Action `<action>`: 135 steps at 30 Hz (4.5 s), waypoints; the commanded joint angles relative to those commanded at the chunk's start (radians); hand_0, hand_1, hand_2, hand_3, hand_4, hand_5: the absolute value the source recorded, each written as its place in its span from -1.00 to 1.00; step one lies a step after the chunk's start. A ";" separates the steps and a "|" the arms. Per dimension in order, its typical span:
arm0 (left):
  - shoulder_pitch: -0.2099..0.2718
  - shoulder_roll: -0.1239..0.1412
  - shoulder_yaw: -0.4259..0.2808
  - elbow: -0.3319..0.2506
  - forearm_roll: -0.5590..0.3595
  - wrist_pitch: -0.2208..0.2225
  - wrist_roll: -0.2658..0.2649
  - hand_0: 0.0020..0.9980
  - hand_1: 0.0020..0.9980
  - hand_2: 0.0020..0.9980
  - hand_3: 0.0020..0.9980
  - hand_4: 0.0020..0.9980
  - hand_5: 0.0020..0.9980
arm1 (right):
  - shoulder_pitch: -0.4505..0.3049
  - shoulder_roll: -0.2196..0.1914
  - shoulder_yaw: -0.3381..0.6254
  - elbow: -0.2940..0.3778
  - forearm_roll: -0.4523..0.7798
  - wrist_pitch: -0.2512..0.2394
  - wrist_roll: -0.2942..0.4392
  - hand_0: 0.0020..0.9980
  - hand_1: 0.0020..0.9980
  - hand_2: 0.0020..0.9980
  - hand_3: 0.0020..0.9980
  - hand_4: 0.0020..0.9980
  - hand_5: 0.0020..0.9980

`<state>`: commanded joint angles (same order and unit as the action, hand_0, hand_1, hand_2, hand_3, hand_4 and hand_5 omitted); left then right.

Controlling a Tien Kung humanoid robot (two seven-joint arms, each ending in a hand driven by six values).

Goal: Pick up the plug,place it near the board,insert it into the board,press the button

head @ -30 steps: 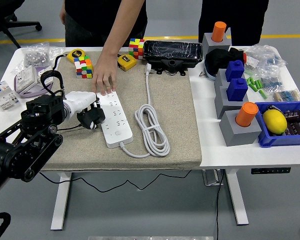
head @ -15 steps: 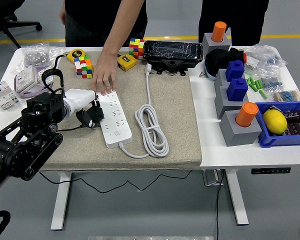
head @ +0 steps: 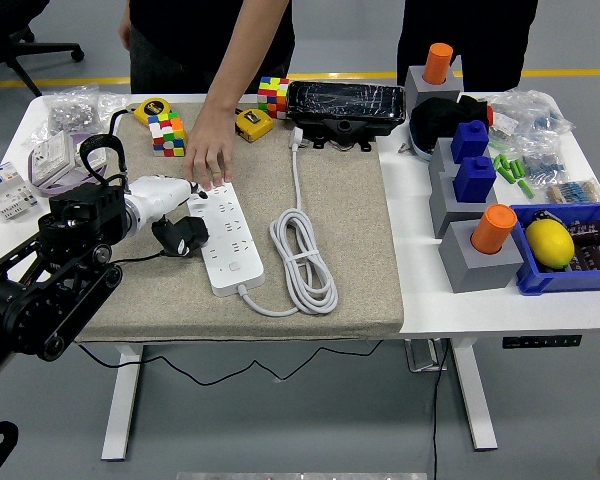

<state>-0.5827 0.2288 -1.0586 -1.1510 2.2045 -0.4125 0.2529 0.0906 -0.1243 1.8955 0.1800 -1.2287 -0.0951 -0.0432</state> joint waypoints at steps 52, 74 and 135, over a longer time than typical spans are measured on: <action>0.539 -0.041 -0.146 -0.532 -0.207 0.439 0.363 0.87 0.88 0.88 0.86 1.00 1.00 | -0.009 0.013 0.008 0.000 -0.004 0.002 -0.003 0.57 0.45 0.44 0.50 1.00 0.88; 0.510 -0.045 -0.072 -0.494 -0.248 0.425 0.347 0.87 0.87 0.87 0.85 1.00 1.00 | -0.010 0.012 0.017 0.000 -0.010 0.000 -0.004 0.56 0.44 0.44 0.50 1.00 0.89; 0.268 -0.011 0.153 -0.399 -0.263 0.389 0.361 0.88 0.86 0.84 0.83 1.00 1.00 | 0.002 0.001 0.001 0.000 -0.002 0.001 -0.003 0.56 0.45 0.44 0.50 1.00 0.89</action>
<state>-0.3147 0.2180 -0.9054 -1.5501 1.9416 -0.0231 0.6140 0.0922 -0.1237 1.8968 0.1800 -1.2311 -0.0946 -0.0461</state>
